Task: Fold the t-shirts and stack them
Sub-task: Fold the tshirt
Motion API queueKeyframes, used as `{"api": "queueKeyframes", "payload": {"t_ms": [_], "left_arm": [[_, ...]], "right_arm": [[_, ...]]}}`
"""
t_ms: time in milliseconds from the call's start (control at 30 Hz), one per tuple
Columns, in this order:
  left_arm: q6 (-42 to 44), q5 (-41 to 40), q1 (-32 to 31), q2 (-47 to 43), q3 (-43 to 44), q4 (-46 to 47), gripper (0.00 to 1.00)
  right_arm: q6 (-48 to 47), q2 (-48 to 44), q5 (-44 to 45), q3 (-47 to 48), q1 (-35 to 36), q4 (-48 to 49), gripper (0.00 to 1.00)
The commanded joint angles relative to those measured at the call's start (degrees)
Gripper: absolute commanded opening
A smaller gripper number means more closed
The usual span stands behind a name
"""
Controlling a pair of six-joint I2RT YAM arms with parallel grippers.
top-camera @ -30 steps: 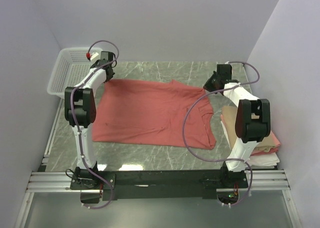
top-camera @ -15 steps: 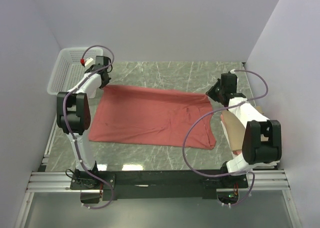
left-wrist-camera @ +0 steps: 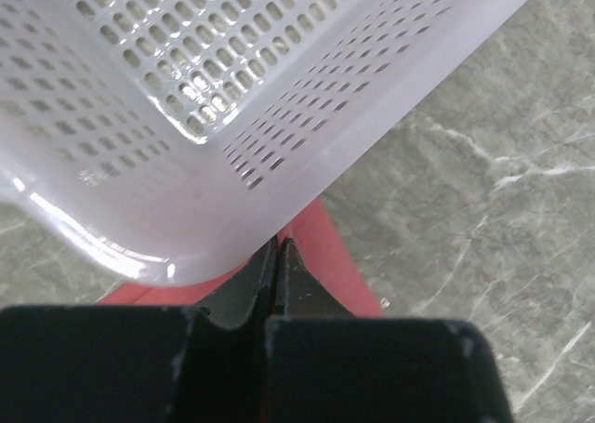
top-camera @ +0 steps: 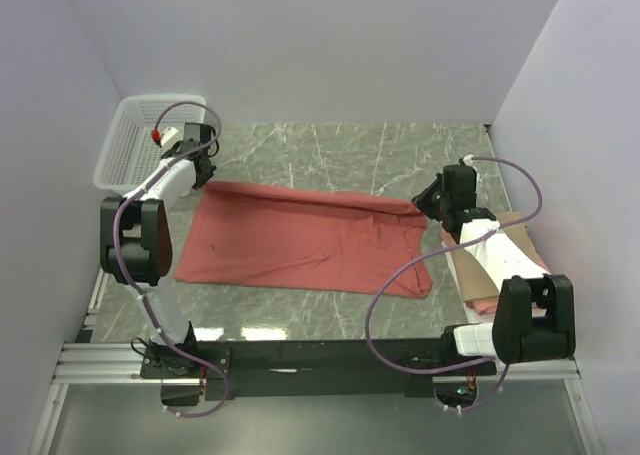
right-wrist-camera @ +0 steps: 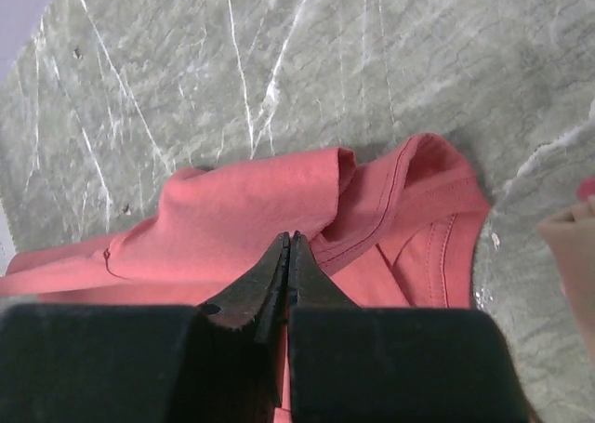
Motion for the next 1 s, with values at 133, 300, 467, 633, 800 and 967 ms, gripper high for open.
{"api": "queueKeyframes", "payload": {"t_ms": [133, 300, 467, 633, 800, 967], "left_arm": [[-3.3, -1.6, 1.3, -6.1, -5.3, 1.1, 0.0], [-4.6, -1.6, 1.8, -7.8, -8.3, 1.0, 0.0], [-6.0, -1.0, 2.0, -9.8, -10.9, 1.8, 0.0], [-7.3, -0.6, 2.1, -11.2, -13.6, 2.5, 0.0], [-7.9, -0.5, 2.2, -12.6, -16.3, 3.3, 0.0], [-8.6, 0.1, 2.3, -13.7, -19.1, 4.4, 0.01]], "right_arm": [[0.7, -4.8, 2.3, -4.0, 0.8, 1.4, 0.0], [0.8, -6.7, 2.2, -5.6, 1.0, 1.2, 0.0], [0.5, -8.1, 1.9, -7.3, 1.3, 0.5, 0.0], [0.2, -9.1, 1.5, -8.9, 1.5, 0.3, 0.0], [0.4, -9.5, 0.3, -10.9, 1.5, 1.4, 0.0], [0.4, -9.0, -0.2, -12.4, 1.5, 1.7, 0.0]]}}
